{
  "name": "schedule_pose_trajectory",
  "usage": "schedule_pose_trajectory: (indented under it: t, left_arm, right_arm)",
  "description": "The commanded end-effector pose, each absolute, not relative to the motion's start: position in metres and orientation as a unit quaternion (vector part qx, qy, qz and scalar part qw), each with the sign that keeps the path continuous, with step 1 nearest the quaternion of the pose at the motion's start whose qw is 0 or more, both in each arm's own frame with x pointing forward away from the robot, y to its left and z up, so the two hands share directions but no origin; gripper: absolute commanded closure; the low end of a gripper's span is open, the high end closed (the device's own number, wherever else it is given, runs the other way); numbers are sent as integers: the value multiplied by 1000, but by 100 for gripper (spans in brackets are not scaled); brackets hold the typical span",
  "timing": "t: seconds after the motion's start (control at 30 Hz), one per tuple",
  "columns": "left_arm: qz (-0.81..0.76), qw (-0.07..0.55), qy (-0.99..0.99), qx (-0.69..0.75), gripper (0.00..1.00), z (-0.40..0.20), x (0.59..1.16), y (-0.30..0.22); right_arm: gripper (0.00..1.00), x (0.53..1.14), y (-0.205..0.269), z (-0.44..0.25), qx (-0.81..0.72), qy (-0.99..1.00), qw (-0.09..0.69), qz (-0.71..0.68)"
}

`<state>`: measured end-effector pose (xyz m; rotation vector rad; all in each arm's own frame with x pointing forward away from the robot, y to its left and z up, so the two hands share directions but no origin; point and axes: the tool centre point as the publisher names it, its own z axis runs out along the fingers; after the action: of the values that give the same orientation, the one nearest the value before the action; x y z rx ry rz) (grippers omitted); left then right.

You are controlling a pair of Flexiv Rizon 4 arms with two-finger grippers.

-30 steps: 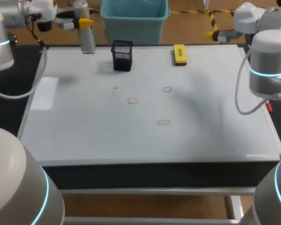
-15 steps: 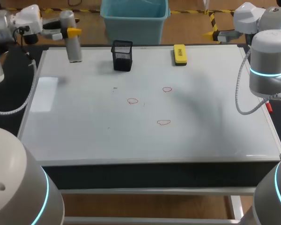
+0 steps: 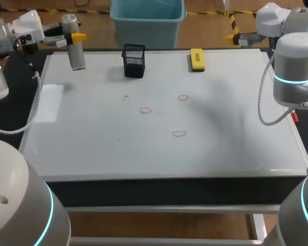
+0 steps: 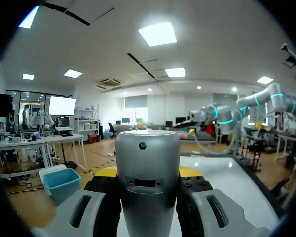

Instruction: Pick up the inspection probe, press it on each red-marked spot on the whiteboard one by one, put down the probe, pick up the eraser, and wipe off all the red marks.

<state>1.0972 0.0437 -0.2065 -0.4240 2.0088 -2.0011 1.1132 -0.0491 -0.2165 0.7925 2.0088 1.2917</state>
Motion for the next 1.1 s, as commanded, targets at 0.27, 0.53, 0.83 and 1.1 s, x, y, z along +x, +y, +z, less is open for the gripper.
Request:
schedule_pose_trajectory:
  t: [0.27, 0.53, 0.83, 1.1]
  left_arm:
    - [-676, 162, 697, -178, 100, -206, 1100, 50]
    - [-676, 162, 697, -178, 100, -206, 1100, 50]
    - [-676, 162, 697, -178, 100, -206, 1100, 50]
    - [-676, 162, 697, -178, 100, -206, 1100, 50]
  right_arm:
    - [0, 1114, -49, -216, 300, 760, 307, 488]
    - [0, 1114, -49, -216, 300, 760, 307, 488]
    - [0, 1135, -57, -216, 252, 786, 257, 503]
    - [0, 1161, -47, -226, 139, 867, 122, 464]
